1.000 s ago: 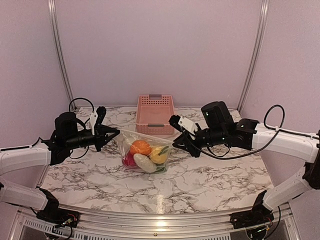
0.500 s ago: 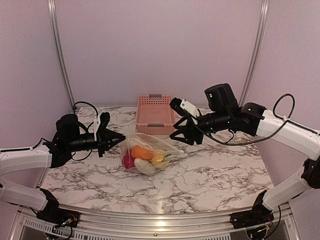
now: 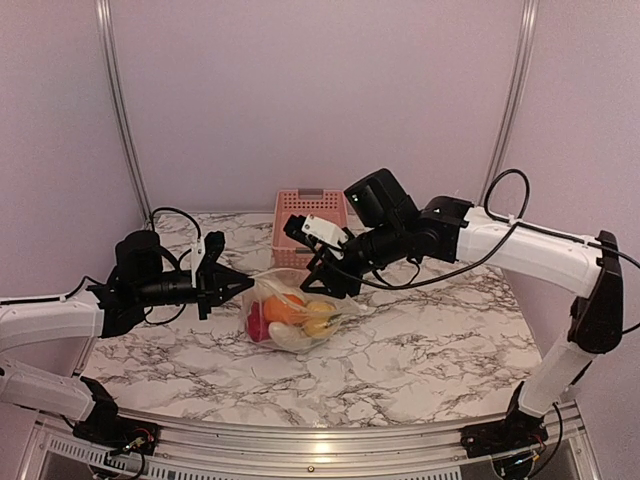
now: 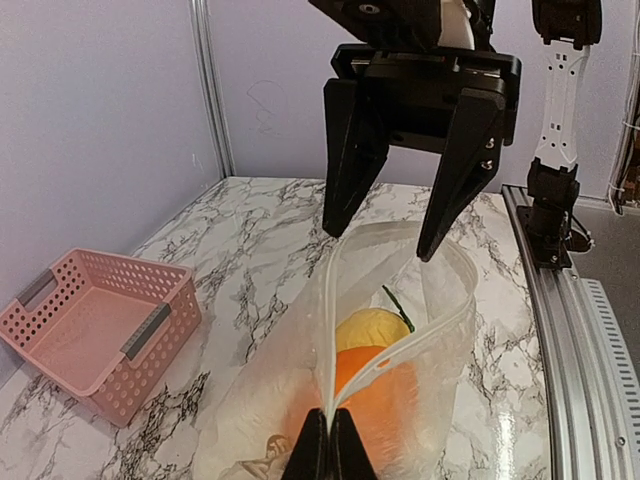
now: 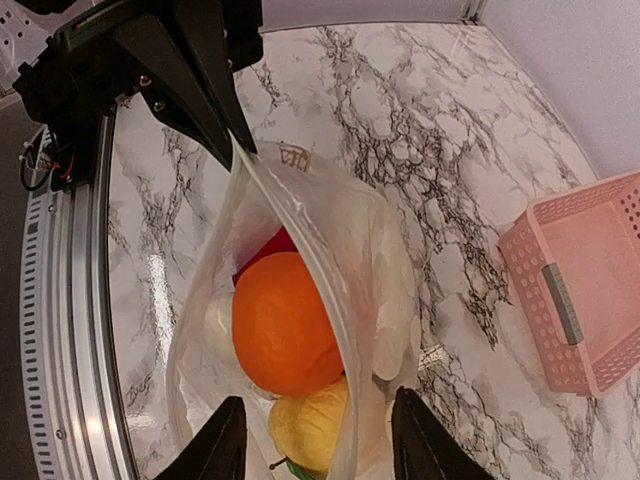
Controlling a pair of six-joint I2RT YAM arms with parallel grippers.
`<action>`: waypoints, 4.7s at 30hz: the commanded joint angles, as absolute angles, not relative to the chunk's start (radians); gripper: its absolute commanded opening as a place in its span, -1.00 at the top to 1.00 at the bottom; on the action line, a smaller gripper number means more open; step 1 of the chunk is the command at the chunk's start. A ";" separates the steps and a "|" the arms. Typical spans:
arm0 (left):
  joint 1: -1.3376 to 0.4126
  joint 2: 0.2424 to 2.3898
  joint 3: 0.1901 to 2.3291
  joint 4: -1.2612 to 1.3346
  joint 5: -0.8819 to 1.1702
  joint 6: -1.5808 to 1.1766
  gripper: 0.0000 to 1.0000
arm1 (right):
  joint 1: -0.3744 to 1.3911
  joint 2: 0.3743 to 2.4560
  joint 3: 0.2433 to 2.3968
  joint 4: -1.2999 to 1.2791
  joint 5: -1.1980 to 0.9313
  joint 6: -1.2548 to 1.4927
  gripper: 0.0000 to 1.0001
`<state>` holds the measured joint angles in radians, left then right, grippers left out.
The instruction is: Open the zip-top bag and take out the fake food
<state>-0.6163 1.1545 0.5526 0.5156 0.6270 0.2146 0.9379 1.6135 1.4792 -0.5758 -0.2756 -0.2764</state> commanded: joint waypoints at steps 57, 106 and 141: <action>-0.628 1.445 0.612 0.764 0.315 -0.584 -0.98 | 0.864 1.437 1.297 -0.518 0.057 0.366 1.00; -0.729 1.886 1.025 0.394 0.311 -0.527 0.72 | 0.838 1.562 1.236 -0.412 0.088 0.404 1.00; -0.836 2.035 1.232 0.267 0.328 -0.300 -0.61 | 0.812 1.536 1.130 -0.282 0.044 0.440 1.00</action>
<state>-0.8234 1.9926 1.1923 0.3302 0.3176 -0.3290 0.8204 1.5608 1.1339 -0.2913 0.0380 0.4271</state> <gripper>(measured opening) 0.797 0.003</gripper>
